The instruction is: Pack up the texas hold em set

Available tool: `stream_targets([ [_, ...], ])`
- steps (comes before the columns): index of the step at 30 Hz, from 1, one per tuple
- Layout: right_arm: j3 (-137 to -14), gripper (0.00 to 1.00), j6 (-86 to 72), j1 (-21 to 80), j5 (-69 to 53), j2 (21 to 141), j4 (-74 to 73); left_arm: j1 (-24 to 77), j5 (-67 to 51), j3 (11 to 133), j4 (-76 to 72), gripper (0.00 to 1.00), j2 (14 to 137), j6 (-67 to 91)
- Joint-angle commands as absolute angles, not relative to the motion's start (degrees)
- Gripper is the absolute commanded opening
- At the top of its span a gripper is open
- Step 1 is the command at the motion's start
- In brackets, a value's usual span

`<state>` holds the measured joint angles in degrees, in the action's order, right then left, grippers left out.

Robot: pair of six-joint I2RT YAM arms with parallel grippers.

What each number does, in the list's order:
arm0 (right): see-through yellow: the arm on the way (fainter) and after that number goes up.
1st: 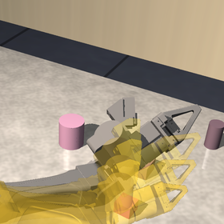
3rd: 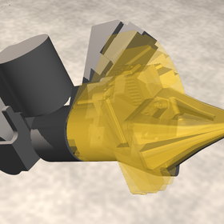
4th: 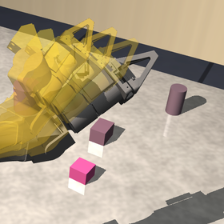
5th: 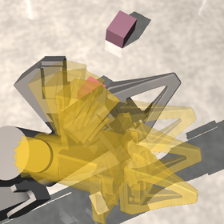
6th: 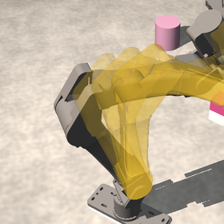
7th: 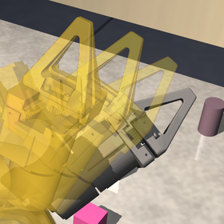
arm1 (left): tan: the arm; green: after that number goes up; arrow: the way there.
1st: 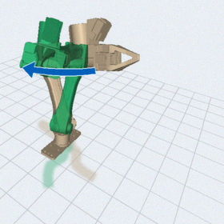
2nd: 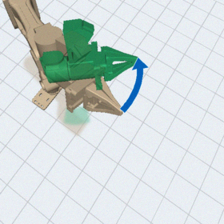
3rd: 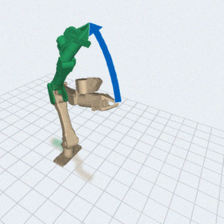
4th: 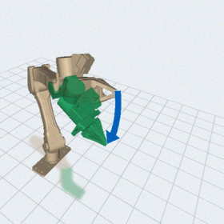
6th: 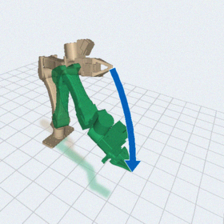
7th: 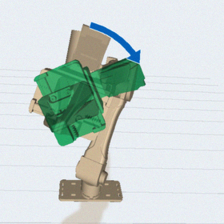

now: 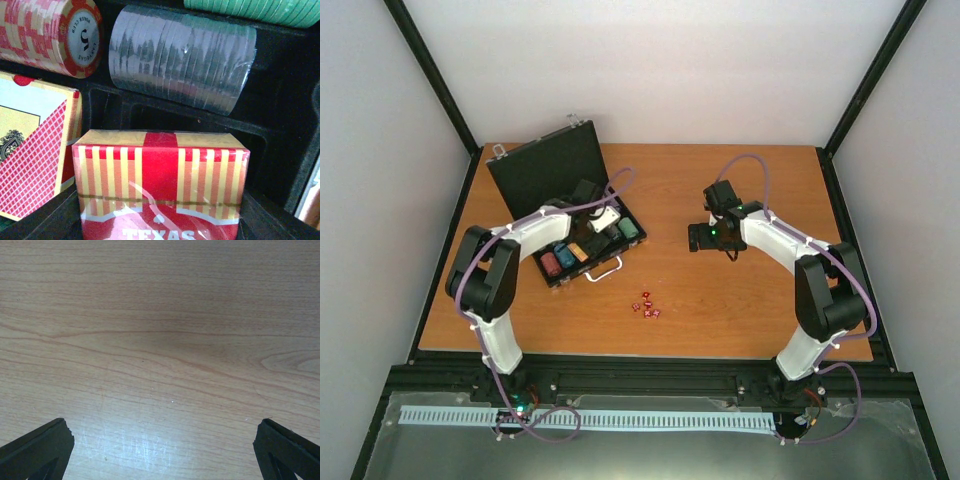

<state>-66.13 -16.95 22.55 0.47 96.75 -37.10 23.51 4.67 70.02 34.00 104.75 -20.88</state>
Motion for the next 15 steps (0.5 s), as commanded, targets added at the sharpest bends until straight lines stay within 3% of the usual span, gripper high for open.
stream_targets([
  [1,-66.2,1.0,-16.8,22.8,0.1,96.6,-36.8,23.4,5.8,68.4,36.1,0.66,101.4,-21.5],
  [9,-65.4,1.0,-16.7,22.8,-0.1,95.8,-36.5,23.4,5.4,69.4,36.0,0.83,101.3,-20.4],
  [12,-65.0,1.0,-16.7,22.8,0.0,95.4,-36.4,23.4,4.5,70.9,36.5,0.97,101.0,-20.4],
  [15,-64.7,1.0,-16.7,22.7,0.0,95.1,-36.4,23.4,3.7,73.0,37.3,1.0,101.1,-19.7],
])
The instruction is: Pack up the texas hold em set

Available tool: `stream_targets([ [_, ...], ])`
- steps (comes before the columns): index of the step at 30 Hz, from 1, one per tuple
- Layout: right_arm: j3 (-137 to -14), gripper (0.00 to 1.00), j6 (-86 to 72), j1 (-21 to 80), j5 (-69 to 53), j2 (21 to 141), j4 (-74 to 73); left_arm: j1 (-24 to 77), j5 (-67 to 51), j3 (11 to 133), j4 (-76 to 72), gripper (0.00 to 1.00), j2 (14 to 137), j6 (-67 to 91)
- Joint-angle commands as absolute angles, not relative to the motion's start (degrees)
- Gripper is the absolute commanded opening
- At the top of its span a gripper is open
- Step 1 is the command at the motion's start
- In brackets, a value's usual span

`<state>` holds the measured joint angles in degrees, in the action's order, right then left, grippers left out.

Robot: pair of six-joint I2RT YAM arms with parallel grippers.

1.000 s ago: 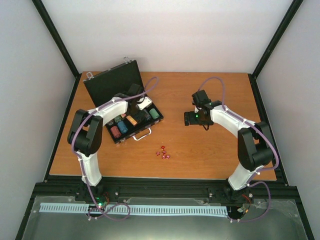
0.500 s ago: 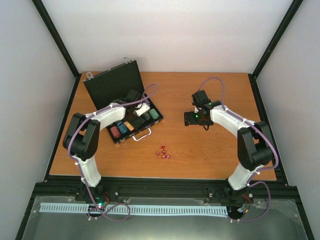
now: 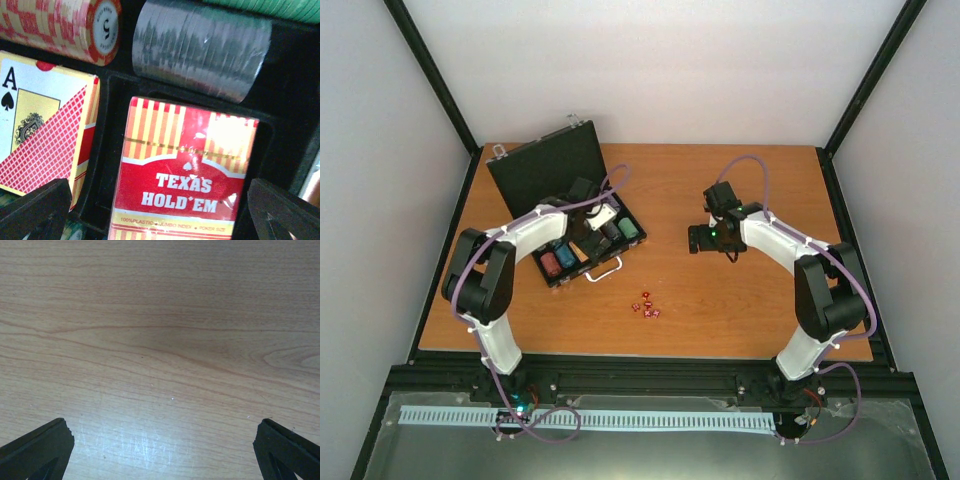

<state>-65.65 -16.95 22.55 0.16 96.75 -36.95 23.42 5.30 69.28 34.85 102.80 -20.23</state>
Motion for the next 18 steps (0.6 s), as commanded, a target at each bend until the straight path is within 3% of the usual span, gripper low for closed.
stream_targets([
  [1,-64.6,1.0,-16.7,22.8,0.1,95.0,-36.4,23.4,3.6,73.7,37.7,1.0,101.1,-19.4],
  [7,-64.2,1.0,-16.7,22.8,0.7,94.4,-36.4,23.1,1.6,76.7,37.0,1.0,99.0,-16.4],
  [13,-64.3,1.0,-16.8,22.8,0.4,94.8,-36.2,20.0,-3.7,83.3,40.0,0.94,105.5,-9.8],
  [18,-64.3,1.0,-16.7,22.8,1.1,95.1,-36.3,16.9,-14.2,86.9,41.1,0.74,109.5,-4.9],
])
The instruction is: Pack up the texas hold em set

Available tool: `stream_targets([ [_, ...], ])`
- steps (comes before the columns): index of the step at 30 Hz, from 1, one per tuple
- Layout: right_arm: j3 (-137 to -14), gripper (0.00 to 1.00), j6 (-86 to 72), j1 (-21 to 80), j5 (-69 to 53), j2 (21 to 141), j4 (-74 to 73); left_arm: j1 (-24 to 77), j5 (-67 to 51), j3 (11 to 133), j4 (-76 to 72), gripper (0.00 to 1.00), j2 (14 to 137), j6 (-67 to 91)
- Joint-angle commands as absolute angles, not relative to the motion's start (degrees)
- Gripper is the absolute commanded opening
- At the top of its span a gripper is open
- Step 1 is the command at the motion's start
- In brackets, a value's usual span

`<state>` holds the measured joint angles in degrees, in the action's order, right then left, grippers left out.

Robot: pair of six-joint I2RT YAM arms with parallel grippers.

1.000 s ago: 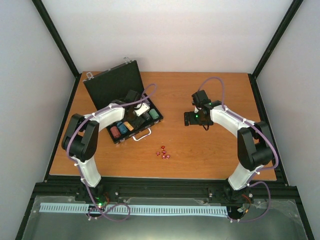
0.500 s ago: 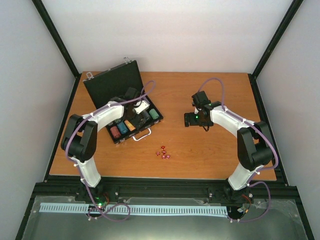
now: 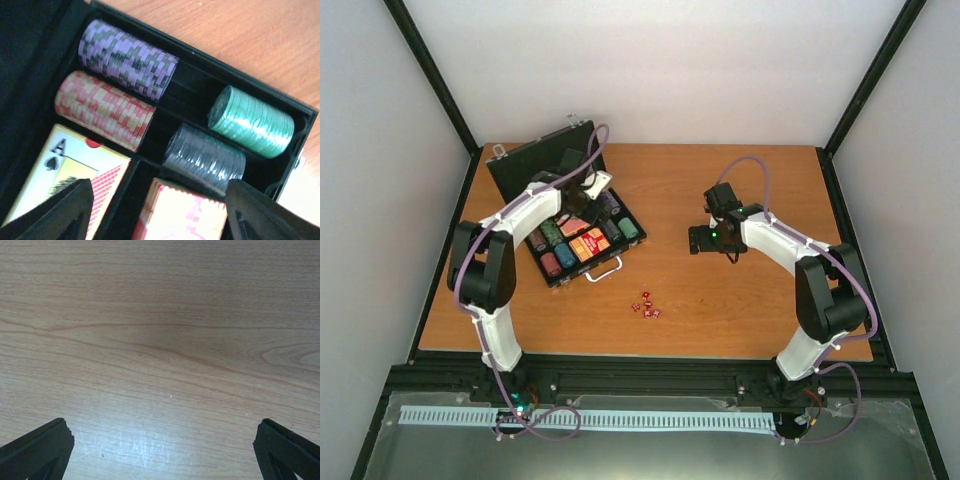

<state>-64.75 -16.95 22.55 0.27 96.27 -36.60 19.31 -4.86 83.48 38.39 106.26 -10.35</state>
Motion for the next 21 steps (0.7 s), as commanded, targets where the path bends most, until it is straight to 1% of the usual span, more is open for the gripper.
stream_targets([
  [1,-64.2,1.0,-16.8,22.8,1.2,95.1,-36.4,16.4,-15.9,87.5,41.8,0.69,110.1,-4.2],
  [4,-63.8,1.0,-16.8,22.8,1.6,94.9,-36.3,15.8,-19.7,88.5,43.5,0.51,111.2,-2.6],
  [8,-63.6,1.0,-16.9,22.8,1.7,95.3,-36.1,15.8,-22.7,87.8,44.7,0.18,110.7,0.2],
  [9,-63.6,1.0,-16.8,22.8,1.6,95.5,-36.1,15.8,-23.0,87.1,44.6,0.12,110.5,0.8],
  [13,-63.8,1.0,-16.8,22.8,0.7,96.2,-35.7,15.8,-20.4,84.6,43.2,0.06,109.7,2.4],
  [15,-64.0,1.0,-16.8,22.8,0.5,96.5,-35.7,15.8,-18.2,84.8,43.2,0.01,110.1,3.2],
  [21,-64.3,1.0,-16.5,22.8,0.5,97.0,-35.9,15.8,-9.8,85.1,41.4,0.01,109.6,5.8],
])
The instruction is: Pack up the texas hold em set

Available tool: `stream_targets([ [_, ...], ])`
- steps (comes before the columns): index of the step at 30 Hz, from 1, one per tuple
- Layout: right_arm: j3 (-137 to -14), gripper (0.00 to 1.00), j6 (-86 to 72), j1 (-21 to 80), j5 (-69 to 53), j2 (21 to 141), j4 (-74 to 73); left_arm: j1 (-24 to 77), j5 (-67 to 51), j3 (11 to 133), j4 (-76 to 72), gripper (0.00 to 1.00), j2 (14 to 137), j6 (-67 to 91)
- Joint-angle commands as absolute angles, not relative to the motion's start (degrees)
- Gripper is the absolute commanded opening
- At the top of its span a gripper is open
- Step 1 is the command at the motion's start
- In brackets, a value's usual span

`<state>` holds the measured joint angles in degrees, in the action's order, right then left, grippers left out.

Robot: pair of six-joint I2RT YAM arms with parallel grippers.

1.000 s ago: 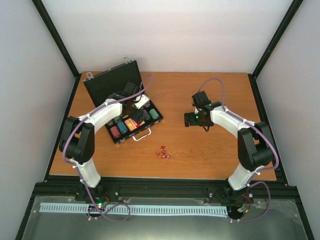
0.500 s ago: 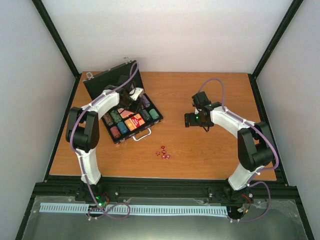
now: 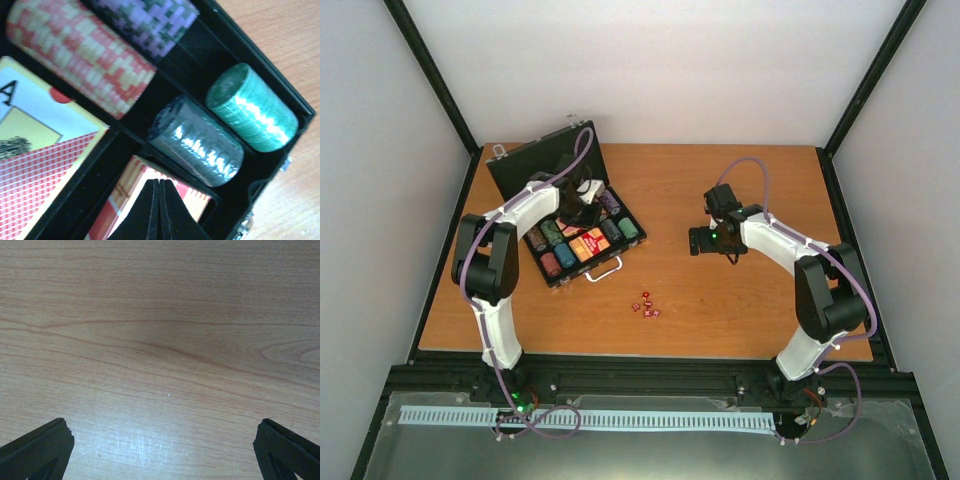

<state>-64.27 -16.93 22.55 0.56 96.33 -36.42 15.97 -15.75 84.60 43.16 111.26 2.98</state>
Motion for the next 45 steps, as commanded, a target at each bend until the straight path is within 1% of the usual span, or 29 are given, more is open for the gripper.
stream_targets([
  [1,-64.3,1.0,-16.5,22.8,0.5,97.1,-35.9,15.8,-8.4,85.1,41.0,0.01,109.5,6.1],
  [5,-64.0,1.0,-16.6,22.8,0.5,97.4,-35.9,15.7,-4.4,85.6,41.1,0.01,110.5,7.5],
  [10,-64.0,1.0,-16.6,22.7,0.7,97.3,-36.0,15.6,-2.5,85.8,43.2,0.01,112.8,10.5],
  [13,-63.9,1.0,-16.5,22.8,0.7,97.3,-36.0,15.6,-3.4,84.8,43.9,0.01,112.8,11.7],
  [21,-63.6,1.0,-16.7,22.7,0.2,97.4,-35.7,15.6,-5.7,77.0,41.0,0.01,111.0,12.7],
  [28,-63.1,1.0,-16.3,22.8,-0.1,96.7,-35.5,15.7,-5.8,75.1,39.3,0.01,110.2,13.0],
  [30,-62.8,1.0,-16.4,22.8,-0.3,96.4,-35.2,15.6,-5.7,75.4,38.7,0.03,108.7,12.7],
  [31,-62.7,1.0,-16.4,22.8,-0.5,96.3,-35.1,15.6,-5.5,76.0,38.7,0.11,107.8,12.4],
  [32,-62.7,1.0,-16.5,22.8,-0.6,96.2,-35.0,15.7,-5.5,76.9,39.1,0.22,107.3,11.8],
  [34,-62.7,1.0,-16.5,22.8,-0.8,95.9,-35.1,15.6,-5.9,79.1,40.2,0.3,106.3,10.7],
  [35,-62.7,1.0,-16.5,22.8,-0.9,95.7,-35.0,15.6,-6.2,80.1,40.6,0.39,105.6,10.2],
  [38,-62.8,1.0,-16.5,22.8,-0.8,95.2,-35.3,15.6,-6.8,82.4,41.8,0.69,103.5,8.8],
  [39,-62.8,1.0,-16.3,22.8,-0.8,95.0,-35.5,15.6,-7.2,82.8,42.1,0.82,102.6,8.4],
  [41,-62.6,1.0,-16.2,22.8,-0.7,94.7,-36.1,15.8,-9.0,82.4,42.6,0.96,100.3,7.5],
  [42,-62.4,1.0,-16.2,22.8,-0.6,94.4,-36.2,16.1,-9.7,81.8,42.8,0.99,99.0,7.0],
  [45,-61.5,1.0,-16.2,22.8,0.2,93.3,-36.7,19.1,-11.6,78.3,43.2,1.0,94.2,5.4],
])
